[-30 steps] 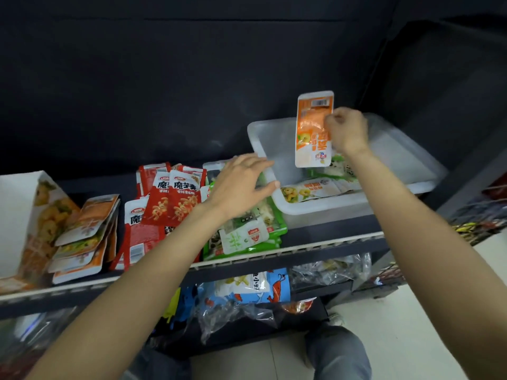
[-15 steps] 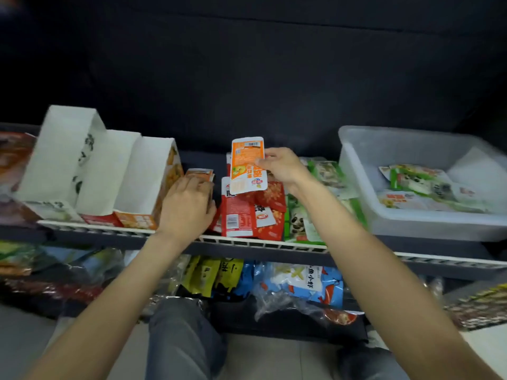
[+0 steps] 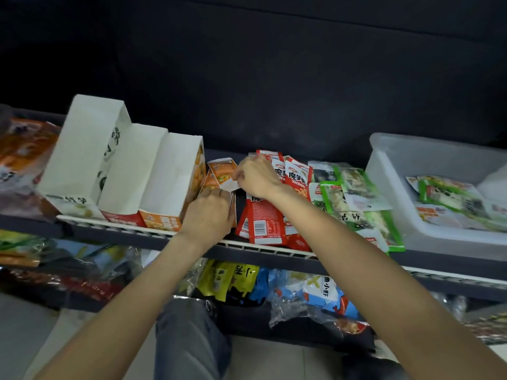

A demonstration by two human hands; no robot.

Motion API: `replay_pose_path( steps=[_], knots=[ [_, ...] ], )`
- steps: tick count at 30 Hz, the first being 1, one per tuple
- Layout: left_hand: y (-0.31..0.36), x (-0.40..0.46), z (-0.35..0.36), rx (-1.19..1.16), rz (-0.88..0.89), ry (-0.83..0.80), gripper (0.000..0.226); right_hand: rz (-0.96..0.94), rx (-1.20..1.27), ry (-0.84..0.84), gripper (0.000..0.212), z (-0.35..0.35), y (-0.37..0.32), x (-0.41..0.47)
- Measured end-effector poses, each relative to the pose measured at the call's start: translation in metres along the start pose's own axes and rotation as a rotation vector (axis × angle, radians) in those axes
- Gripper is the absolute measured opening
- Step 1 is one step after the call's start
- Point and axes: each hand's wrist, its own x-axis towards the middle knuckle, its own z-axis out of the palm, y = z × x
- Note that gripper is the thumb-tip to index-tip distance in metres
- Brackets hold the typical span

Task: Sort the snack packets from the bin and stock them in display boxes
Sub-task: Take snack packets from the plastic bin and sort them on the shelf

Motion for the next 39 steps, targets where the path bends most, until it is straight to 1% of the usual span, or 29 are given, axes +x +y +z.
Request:
replay_pose_path(
  steps=[2, 4, 6, 7, 9, 12, 14, 16, 18, 20, 23, 26, 28, 30, 32, 34, 36, 37, 39],
  knots=[
    [0.000, -0.001, 0.000, 0.014, 0.000, 0.003, 0.036, -0.116, -0.059, -0.049, 0.034, 0.000, 0.001, 0.001],
    [-0.001, -0.001, 0.000, 0.011, -0.001, 0.010, 0.036, -0.166, -0.050, -0.189, 0.042, 0.003, 0.000, 0.005],
    [-0.003, -0.002, 0.000, 0.007, -0.009, 0.013, 0.037, -0.135, -0.077, -0.314, 0.044, 0.011, -0.001, 0.012],
    [-0.004, -0.002, 0.000, 0.005, -0.011, 0.018, 0.037, -0.102, -0.107, -0.340, 0.045, 0.015, -0.001, 0.016],
    [-0.006, -0.002, 0.000, -0.005, -0.011, 0.030, 0.037, -0.029, -0.187, -0.331, 0.047, 0.018, -0.003, 0.020],
    [-0.007, -0.002, 0.002, -0.023, 0.001, 0.026, 0.037, 0.063, -0.307, -0.317, 0.043, 0.015, -0.011, 0.019],
    [-0.010, -0.002, 0.002, -0.091, 0.012, 0.034, 0.036, 0.090, -0.248, -0.315, 0.043, 0.012, -0.017, 0.017],
    [-0.011, -0.003, -0.001, -0.174, 0.031, 0.088, 0.033, 0.100, -0.089, -0.237, 0.046, 0.009, -0.018, 0.011],
    [-0.008, -0.003, -0.008, -0.214, 0.061, 0.165, 0.031, 0.097, 0.033, -0.072, 0.046, 0.001, -0.011, 0.000],
    [0.001, -0.001, -0.016, -0.222, 0.080, 0.227, 0.030, 0.066, 0.078, 0.074, 0.042, -0.013, 0.000, -0.022],
    [0.025, 0.009, -0.023, -0.287, 0.114, 0.269, 0.030, 0.053, 0.147, 0.196, 0.037, -0.044, 0.028, -0.065],
    [0.061, 0.024, -0.022, -0.466, 0.184, 0.264, 0.030, 0.094, 0.182, 0.292, 0.028, -0.081, 0.065, -0.113],
    [0.093, 0.035, -0.022, -0.556, 0.274, 0.238, 0.033, 0.134, 0.198, 0.366, 0.023, -0.106, 0.093, -0.143],
    [0.132, 0.045, -0.024, -0.597, 0.382, 0.192, 0.031, 0.215, 0.153, 0.428, 0.021, -0.126, 0.129, -0.169],
    [0.172, 0.056, -0.026, -0.619, 0.483, 0.120, 0.033, 0.326, 0.062, 0.454, 0.021, -0.142, 0.173, -0.190],
    [0.207, 0.067, -0.021, -0.609, 0.565, 0.061, 0.035, 0.414, 0.007, 0.377, 0.022, -0.152, 0.216, -0.206],
    [0.232, 0.075, -0.009, -0.557, 0.589, 0.001, 0.039, 0.432, -0.022, 0.200, 0.027, -0.156, 0.251, -0.215],
    [0.240, 0.078, -0.003, -0.516, 0.574, -0.033, 0.043, 0.422, -0.032, 0.097, 0.033, -0.155, 0.263, -0.216],
    [0.248, 0.079, 0.008, -0.450, 0.528, -0.080, 0.051, 0.369, -0.009, -0.134, 0.055, -0.147, 0.280, -0.212]
  ],
)
